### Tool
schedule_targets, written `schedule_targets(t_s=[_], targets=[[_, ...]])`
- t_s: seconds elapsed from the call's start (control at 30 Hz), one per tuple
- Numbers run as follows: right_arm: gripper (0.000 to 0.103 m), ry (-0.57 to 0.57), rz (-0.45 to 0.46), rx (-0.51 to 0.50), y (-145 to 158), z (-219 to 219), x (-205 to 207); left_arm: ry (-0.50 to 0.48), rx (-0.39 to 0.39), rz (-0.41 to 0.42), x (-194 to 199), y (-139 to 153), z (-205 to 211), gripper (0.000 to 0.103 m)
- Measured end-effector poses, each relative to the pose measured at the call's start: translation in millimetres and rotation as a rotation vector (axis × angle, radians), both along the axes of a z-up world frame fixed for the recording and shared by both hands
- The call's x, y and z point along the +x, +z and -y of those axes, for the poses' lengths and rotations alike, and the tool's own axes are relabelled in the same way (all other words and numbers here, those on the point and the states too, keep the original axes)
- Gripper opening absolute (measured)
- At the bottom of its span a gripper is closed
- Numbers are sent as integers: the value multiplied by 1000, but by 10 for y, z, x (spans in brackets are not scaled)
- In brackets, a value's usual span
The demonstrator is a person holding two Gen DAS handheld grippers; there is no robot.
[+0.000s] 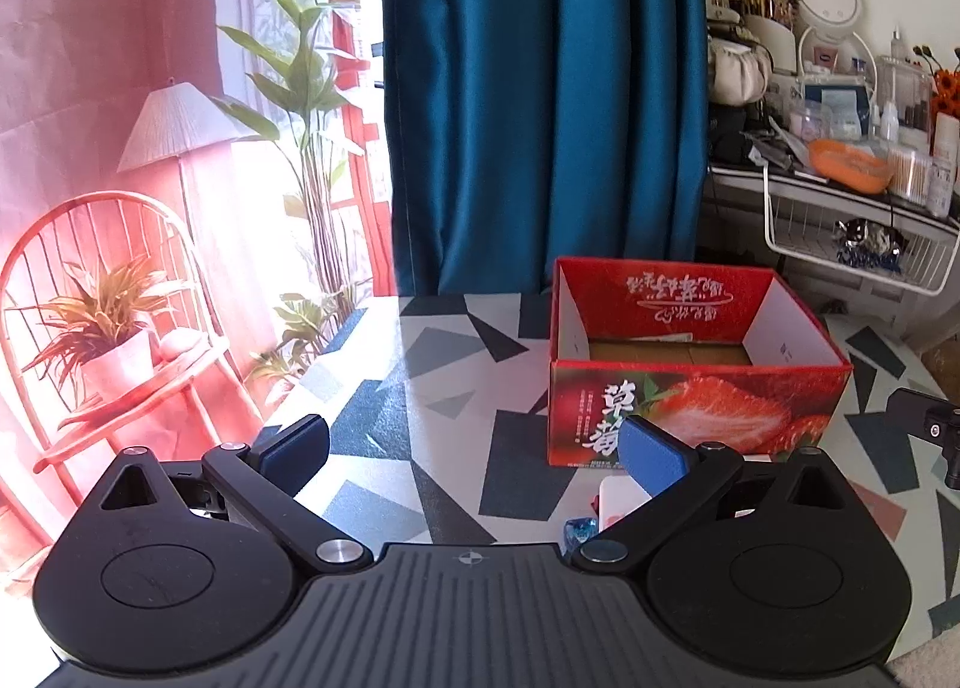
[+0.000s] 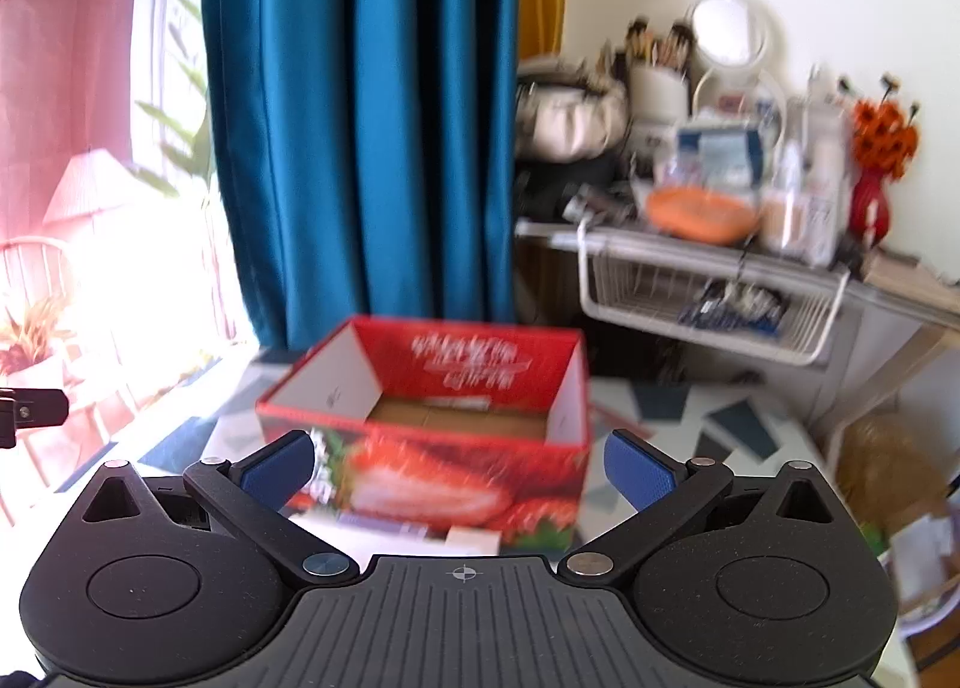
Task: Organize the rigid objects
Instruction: 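Lower the right tool toward the pink tablet case and open its fingers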
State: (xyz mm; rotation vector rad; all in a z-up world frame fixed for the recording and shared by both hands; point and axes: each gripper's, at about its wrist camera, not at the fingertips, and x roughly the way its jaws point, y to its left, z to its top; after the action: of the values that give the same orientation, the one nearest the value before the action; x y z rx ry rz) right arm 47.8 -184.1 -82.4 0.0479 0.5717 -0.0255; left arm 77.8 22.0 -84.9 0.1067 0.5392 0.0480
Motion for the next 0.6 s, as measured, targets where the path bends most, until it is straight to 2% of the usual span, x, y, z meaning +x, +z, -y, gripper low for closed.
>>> schedule_targets(t_s=[0.13, 0.2, 0.3, 0.47, 0.6], targets=[[103, 37, -11, 9, -374, -21, 62, -12, 8, -12, 99, -288, -26, 103], [103, 31, -25, -9, -549, -33, 76, -26, -11, -10, 130, -405, -56, 102], [103, 11, -52, 23, -794, 48, 98, -34, -42, 3, 152, -594, -75, 100], [102, -11, -140, 102, -1113, 175, 108, -65, -32, -19, 234, -879, -25, 100], [96, 13, -194, 89, -1297, 130, 98, -48, 8, -52, 317, -1056, 18, 100]])
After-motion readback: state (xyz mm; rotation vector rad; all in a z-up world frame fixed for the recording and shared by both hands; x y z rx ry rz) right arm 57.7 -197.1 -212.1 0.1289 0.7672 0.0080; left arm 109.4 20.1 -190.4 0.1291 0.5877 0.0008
